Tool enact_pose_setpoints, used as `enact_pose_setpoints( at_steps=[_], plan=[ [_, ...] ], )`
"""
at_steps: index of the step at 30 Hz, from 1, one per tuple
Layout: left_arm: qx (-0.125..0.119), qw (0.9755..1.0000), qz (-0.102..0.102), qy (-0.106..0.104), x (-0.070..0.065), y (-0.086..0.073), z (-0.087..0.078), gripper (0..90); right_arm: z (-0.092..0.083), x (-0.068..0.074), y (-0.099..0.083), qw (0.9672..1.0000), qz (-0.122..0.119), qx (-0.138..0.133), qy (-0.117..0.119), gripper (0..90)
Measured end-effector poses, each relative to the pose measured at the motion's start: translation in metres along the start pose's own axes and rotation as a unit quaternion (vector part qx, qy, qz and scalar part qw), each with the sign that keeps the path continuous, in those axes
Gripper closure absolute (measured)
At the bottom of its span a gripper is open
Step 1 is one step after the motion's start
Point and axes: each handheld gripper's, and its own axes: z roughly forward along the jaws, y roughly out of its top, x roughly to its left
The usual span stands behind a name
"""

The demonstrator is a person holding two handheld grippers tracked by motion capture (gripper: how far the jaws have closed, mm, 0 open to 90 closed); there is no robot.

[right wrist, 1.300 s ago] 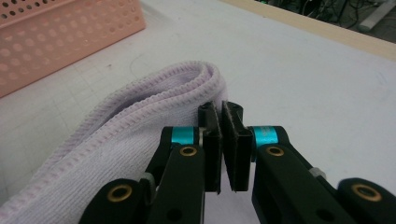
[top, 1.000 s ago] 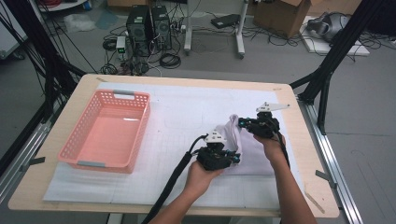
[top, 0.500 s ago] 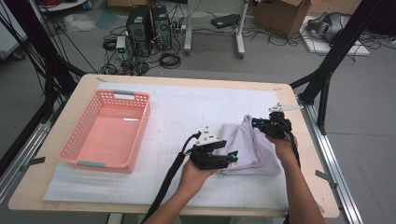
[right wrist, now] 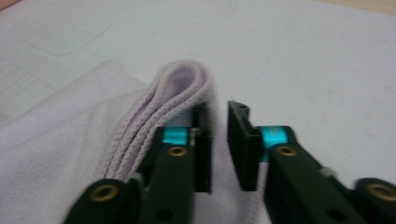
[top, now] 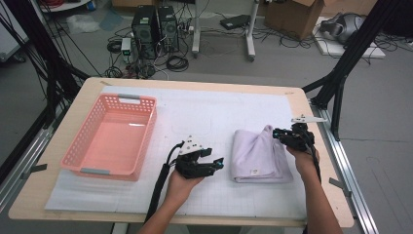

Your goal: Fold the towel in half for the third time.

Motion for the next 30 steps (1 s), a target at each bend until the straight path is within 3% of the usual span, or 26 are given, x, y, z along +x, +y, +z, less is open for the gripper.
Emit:
enact_pose_setpoints(
  at_steps=[2, 7, 14, 18, 24, 27, 30],
  plan=[
    [0.0, 1.0, 0.006, 0.002, 0.004, -0.002, -0.004, 40.0, -0.01, -0.003, -0.001, 0.9998, 0.012, -0.008, -0.013, 67.4],
    [-0.004, 0.9999, 0.002, 0.012, 0.015, -0.01, -0.013, 39.3, -0.037, -0.003, -0.01, 0.9994, -0.015, -0.002, -0.031, 61.8],
    [-0.007, 0.9998, 0.003, 0.021, 0.027, -0.018, -0.025, 38.6, -0.062, 0.014, -0.038, 0.9999, -0.004, -0.009, -0.006, 46.7],
    [-0.007, 0.9997, 0.006, 0.022, 0.03, -0.02, -0.029, 38.3, -0.063, 0.032, -0.052, 0.9998, -0.015, 0.01, 0.013, 43.4],
    [-0.02, 0.9994, -0.006, 0.026, 0.037, -0.025, -0.042, 38.3, -0.056, 0.05, -0.069, 0.9991, -0.006, 0.011, 0.04, 50.4],
    [-0.022, 0.9994, -0.008, 0.027, 0.038, -0.025, -0.046, 38.3, -0.048, 0.049, -0.076, 0.9982, 0.007, 0.031, 0.051, 78.9],
    [-0.022, 0.9993, -0.008, 0.028, 0.038, -0.026, -0.049, 38.3, -0.057, 0.049, -0.074, 0.999, 0.003, 0.013, 0.043, 85.5]
  ],
)
